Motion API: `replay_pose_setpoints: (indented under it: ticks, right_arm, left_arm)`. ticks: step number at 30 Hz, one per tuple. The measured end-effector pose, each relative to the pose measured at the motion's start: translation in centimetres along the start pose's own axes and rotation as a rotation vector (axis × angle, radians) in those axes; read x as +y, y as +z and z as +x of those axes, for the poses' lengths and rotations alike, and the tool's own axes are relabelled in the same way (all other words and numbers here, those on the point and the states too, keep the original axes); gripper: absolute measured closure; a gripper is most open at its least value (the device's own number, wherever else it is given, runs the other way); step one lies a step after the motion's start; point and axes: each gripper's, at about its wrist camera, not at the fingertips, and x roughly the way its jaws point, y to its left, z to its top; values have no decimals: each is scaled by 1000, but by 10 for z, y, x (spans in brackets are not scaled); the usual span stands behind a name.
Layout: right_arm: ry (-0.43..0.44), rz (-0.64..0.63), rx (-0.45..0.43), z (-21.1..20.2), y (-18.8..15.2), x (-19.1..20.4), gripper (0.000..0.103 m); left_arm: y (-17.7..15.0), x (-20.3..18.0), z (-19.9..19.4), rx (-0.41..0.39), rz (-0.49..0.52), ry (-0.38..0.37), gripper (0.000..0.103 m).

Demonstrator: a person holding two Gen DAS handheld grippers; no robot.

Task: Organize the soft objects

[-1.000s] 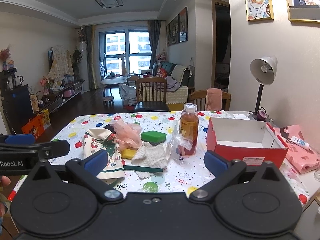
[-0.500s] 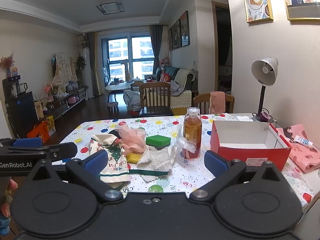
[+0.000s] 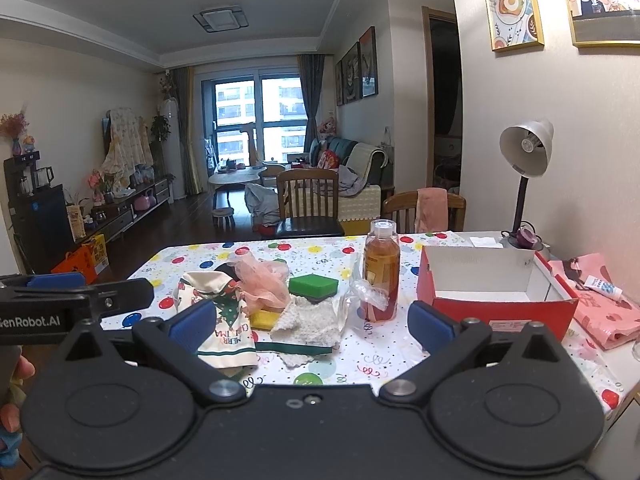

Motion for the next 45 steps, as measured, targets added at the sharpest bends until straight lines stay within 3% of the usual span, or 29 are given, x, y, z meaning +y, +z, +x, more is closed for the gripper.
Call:
replay_pose_setpoints:
  ticks: [15,27,32,40,45]
  right_arm:
    - [-9,-5,9,4,2,-4,2]
    - [20,-43,62,48,1,-1,4]
    - [53,-33,95,65,0,-6,4]
    - [76,-76,244,112,-24,-24,8]
    - [135,-121,352,138,-51,-25,8]
  left_arm:
    - [4,4,18,26,-12,-5,0]
    - [1,22,52,89,-38,18,0]
    - [-3,36,74,118,-57,66,0]
    - [-10,73,126,189,-78,149,0]
    - [-13,93,164,254,-98,185,0]
